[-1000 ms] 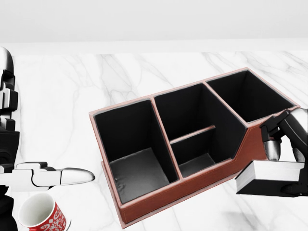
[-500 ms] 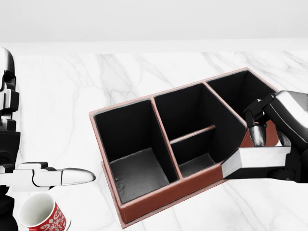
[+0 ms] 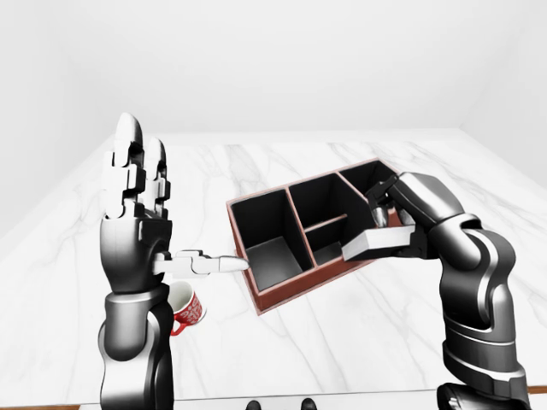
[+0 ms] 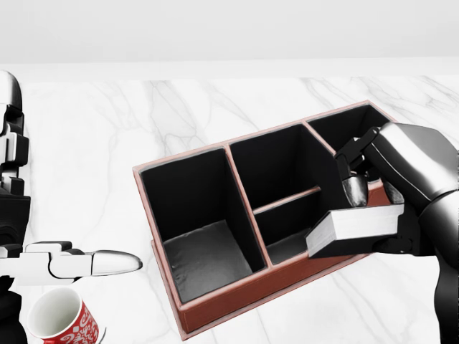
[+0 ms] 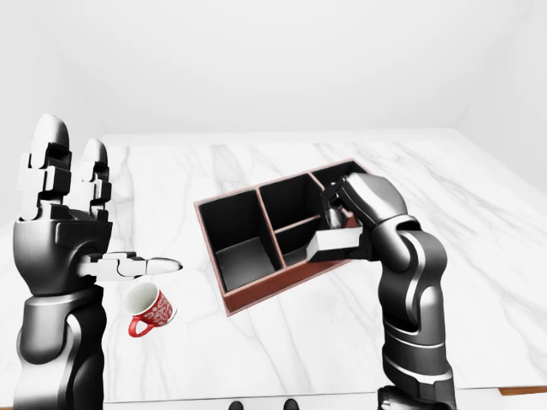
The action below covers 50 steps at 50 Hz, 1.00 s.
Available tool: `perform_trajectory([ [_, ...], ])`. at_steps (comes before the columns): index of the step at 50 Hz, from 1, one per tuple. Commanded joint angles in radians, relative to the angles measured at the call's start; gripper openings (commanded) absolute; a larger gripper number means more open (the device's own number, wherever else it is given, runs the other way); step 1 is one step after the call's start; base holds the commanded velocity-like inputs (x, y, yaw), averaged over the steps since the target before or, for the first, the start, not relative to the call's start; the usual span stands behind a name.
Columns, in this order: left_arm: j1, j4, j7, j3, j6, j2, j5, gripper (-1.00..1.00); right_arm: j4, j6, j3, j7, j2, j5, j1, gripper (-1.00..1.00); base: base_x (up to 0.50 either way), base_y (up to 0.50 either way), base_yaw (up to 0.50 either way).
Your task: Pick up the book and place it in the back compartment of the caddy.
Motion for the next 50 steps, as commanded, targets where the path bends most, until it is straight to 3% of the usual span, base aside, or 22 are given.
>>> perform_trajectory([
  [1,0.0,-0.003,0.0,-0.001,0.0,0.0,0.0,1.0,0.04,0.0,0.023,0.0,0.008,0.007,-0.057,-1.0,0.0,0.0,0.0],
  [50,0.001,-0.013,0.0,-0.005,0.0,-0.002,0.001,1.0,0.23,0.0,0.098,0.0,0.035,-0.017,-0.235,-1.0,0.0,0.0,0.0],
])
